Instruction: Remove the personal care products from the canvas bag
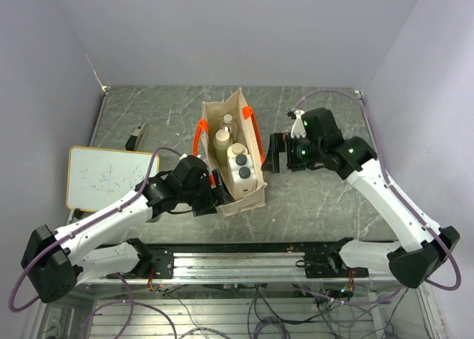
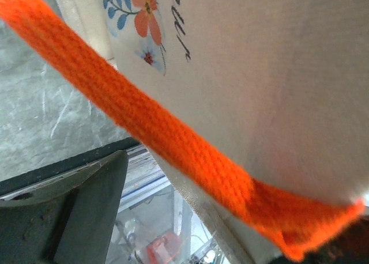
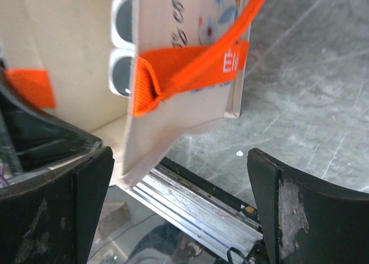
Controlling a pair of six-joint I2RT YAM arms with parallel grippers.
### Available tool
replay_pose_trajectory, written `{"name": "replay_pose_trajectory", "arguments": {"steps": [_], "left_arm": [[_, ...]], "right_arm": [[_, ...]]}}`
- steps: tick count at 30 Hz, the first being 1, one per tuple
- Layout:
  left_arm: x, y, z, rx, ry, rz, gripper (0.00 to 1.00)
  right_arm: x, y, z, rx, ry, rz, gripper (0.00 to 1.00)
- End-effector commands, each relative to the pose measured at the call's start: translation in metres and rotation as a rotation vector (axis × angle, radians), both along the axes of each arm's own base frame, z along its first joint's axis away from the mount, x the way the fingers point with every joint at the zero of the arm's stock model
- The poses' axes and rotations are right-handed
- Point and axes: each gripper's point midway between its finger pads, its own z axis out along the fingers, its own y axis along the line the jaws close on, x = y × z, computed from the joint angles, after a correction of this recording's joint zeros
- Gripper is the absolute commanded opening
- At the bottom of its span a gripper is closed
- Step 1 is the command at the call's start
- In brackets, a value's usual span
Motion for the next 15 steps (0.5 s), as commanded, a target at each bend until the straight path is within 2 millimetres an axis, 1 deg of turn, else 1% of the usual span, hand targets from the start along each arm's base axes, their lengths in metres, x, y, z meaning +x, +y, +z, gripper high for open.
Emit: {"name": "replay_pose_trajectory", "arguments": {"steps": [1,4,7,8,11,13,15], "left_arm": [[-0.006,0.008,0.000,0.063,0.005,-0.040,0.87],[-0.005,0.009,0.004,0.052,0.001,-0.022,0.87],[-0.005,0.009,0.004,0.045,0.000,-0.015,0.87],[-0.005,0.010,0.003,0.052,0.000,-0.014,0.87],[-0.006,0.013,-0.001,0.077,0.012,-0.024,0.87],[-0.006,0.012,-0.001,0.088,0.011,-0.035,0.87],[-0.005,0.012,0.000,0.097,0.006,-0.045,0.88]], "right_arm": [[0.009,0.009,0.030,-0.044,-0.042,0.042,1.00],[0.022,0.035,0.051,-0.039,-0.084,0.075,1.00],[0.035,0.067,0.069,-0.042,-0.144,0.104,0.99],[0.038,0.082,0.067,-0.049,-0.153,0.126,0.98],[0.051,0.109,0.063,-0.085,-0.181,0.148,0.95],[0.063,0.121,0.058,-0.122,-0.197,0.145,0.93],[0.080,0.127,0.052,-0.163,-0.217,0.105,0.92]]}}
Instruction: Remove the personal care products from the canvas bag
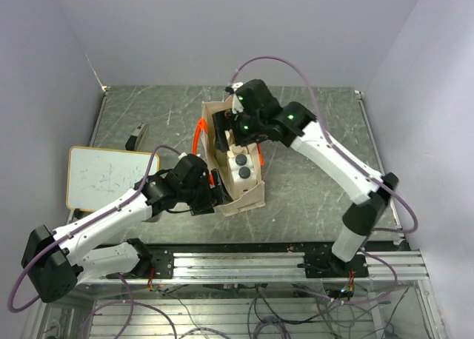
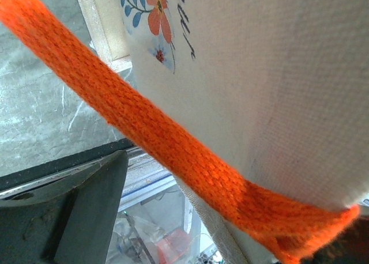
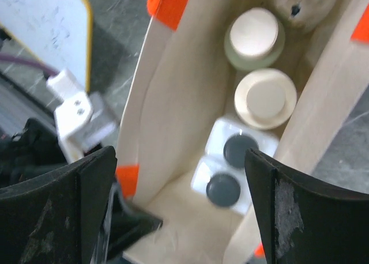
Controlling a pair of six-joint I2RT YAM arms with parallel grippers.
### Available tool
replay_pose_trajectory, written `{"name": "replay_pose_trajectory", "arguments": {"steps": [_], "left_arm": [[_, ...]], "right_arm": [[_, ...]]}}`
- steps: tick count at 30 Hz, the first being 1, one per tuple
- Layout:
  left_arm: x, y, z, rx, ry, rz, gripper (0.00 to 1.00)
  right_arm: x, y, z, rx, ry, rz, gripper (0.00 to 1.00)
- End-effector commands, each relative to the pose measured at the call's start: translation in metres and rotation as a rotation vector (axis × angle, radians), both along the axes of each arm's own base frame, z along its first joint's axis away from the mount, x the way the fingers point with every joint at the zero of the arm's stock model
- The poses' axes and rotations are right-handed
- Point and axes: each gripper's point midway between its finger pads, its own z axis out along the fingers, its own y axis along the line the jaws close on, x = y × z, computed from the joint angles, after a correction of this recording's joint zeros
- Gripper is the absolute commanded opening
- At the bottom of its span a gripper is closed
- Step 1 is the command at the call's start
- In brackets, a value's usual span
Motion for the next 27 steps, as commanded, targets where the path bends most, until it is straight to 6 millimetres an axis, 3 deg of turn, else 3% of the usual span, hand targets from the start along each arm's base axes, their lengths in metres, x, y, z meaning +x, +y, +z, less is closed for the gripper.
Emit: {"name": "replay_pose_trajectory", "arguments": {"steps": [1,6,10,14,17,18,22,27], "left_arm": [[-0.003,0.005,0.003,0.055,0.000,-0.046,0.88],[-0.001,0.011,0.008,0.111,-0.032,-0.085,0.89],[0.000,0.015,0.008,0.168,-0.041,-0.141,0.89],[0.001,0.017,0.008,0.202,-0.048,-0.178,0.89],[0.002,0.017,0.011,0.213,-0.062,-0.208,0.89],[0.002,0.017,0.012,0.217,-0.066,-0.219,0.89],[0.000,0.019,0.011,0.234,-0.069,-0.250,0.91],[0.003,0.018,0.013,0.237,-0.086,-0.276,0.91]], "right_arm": [[0.039,0.004,-0.010,-0.105,-0.081,-0.107,0.91],[0.080,0.017,-0.022,-0.126,-0.157,-0.224,0.80],[0.108,0.016,-0.040,-0.169,-0.202,-0.316,0.72],[0.133,0.016,-0.055,-0.175,-0.247,-0.381,0.52],[0.148,0.019,-0.054,-0.159,-0.304,-0.372,0.51],[0.154,0.022,-0.066,-0.173,-0.303,-0.376,0.51],[0.175,0.014,-0.080,-0.167,-0.294,-0.427,0.52],[0.189,0.013,-0.109,-0.195,-0.279,-0.414,0.52]]}}
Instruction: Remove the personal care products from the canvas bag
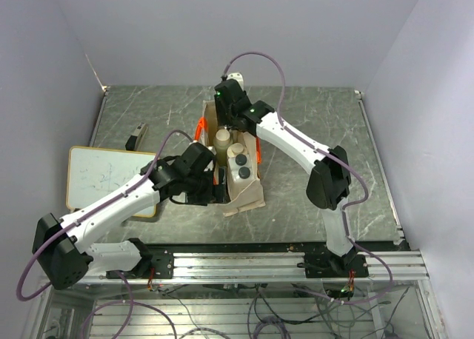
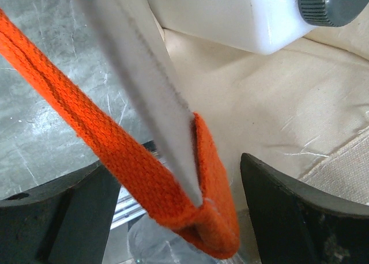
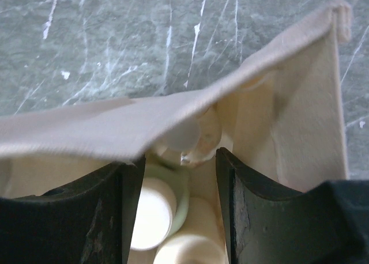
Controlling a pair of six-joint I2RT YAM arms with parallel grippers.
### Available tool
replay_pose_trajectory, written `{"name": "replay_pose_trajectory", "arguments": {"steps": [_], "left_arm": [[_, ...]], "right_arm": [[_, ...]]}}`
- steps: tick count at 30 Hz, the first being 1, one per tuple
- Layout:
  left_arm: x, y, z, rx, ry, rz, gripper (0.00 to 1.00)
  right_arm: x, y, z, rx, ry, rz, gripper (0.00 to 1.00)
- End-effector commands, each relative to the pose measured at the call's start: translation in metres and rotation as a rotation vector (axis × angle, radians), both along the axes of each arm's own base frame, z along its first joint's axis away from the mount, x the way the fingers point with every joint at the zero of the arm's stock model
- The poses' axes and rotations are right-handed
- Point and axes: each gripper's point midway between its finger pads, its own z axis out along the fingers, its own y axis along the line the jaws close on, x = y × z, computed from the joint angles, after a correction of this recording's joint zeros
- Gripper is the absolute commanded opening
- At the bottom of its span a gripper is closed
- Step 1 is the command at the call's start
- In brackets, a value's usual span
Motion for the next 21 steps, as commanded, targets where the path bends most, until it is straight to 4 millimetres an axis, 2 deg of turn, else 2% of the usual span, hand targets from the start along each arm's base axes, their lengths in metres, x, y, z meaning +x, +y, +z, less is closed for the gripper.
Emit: {"name": "replay_pose_trajectory", "arguments": {"steps": [1,6,12,21], "left_arm": [[-0.005,0.005,0.004,0.037,0.005,-0.070,0.91],[0.000,0.004,0.008,0.060,-0.005,-0.092,0.91],[0.007,0.004,0.012,0.080,-0.020,-0.114,0.91],[0.004,0.013,0.014,0.101,-0.013,-0.106,0.92]], "right_arm": [[0.020,-0.003,-0.025,-0.027,-0.011,-0.018,0.52],[0.020,0.000,-0.049,-0.051,0.005,0.013,0.52],[0.020,-0.009,-0.070,-0.069,-0.024,0.013,0.55],[0.031,-0.009,-0.075,-0.061,-0.102,0.052,0.62]]}}
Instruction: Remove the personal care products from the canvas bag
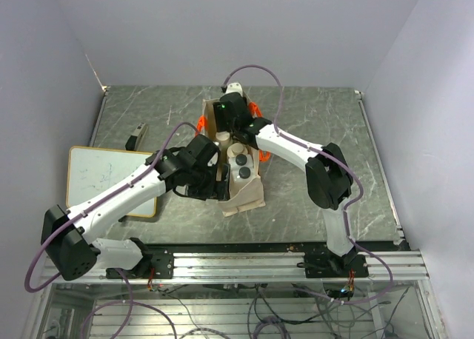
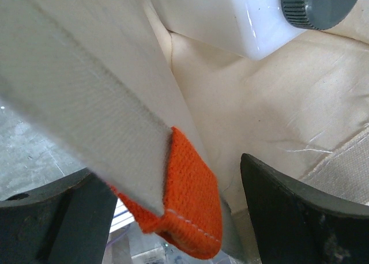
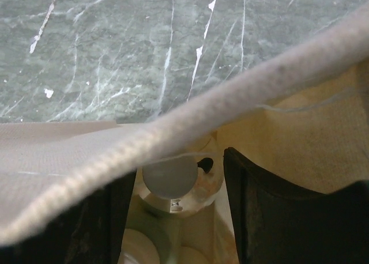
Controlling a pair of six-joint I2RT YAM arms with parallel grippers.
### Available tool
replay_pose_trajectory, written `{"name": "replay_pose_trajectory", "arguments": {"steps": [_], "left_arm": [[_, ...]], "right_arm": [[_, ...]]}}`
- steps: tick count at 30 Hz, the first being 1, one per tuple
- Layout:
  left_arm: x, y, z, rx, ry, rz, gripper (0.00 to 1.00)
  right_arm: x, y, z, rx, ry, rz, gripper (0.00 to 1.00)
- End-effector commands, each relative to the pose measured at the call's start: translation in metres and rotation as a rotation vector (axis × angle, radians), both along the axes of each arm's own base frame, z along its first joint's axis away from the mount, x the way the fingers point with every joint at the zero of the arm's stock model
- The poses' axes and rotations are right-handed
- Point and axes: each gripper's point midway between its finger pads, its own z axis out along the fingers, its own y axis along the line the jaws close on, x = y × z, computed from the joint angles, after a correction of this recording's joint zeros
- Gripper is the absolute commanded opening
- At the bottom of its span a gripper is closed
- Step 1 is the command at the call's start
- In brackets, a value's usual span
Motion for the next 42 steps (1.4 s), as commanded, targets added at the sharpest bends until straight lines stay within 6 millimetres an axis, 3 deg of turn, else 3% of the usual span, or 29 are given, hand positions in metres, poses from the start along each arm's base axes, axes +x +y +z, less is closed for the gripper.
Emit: {"name": "replay_pose_trajectory", "arguments": {"steps": [1,5,10,12,15,24,32,42], "left_arm": [[-0.006,0.012,0.005,0.023,0.005,-0.005,0.91],[-0.005,0.019,0.004,0.047,0.008,0.011,0.91],[-0.004,0.020,0.006,0.036,0.000,0.032,0.92],[-0.005,0.021,0.007,0.039,0.003,0.038,0.92],[-0.006,0.022,0.008,0.042,0.009,0.046,0.92],[0.002,0.016,0.020,-0.006,-0.017,0.105,0.91],[0.009,0.004,0.038,-0.104,-0.039,0.162,0.91],[0.022,-0.010,0.063,-0.204,-0.108,0.180,0.91]], "right_arm": [[0.006,-0.010,-0.028,-0.079,0.011,0.018,0.60],[0.007,-0.011,-0.035,-0.095,0.000,0.022,0.43],[0.004,-0.015,-0.046,-0.105,-0.028,0.040,0.41],[0.004,-0.017,-0.053,-0.126,-0.022,0.043,0.29],[0.006,-0.018,-0.045,-0.146,-0.045,0.051,0.01],[0.020,0.005,0.057,-0.028,-0.213,0.080,0.00],[0.000,0.008,0.150,0.107,-0.314,0.065,0.00],[-0.029,-0.006,0.223,0.199,-0.341,0.043,0.00]]}}
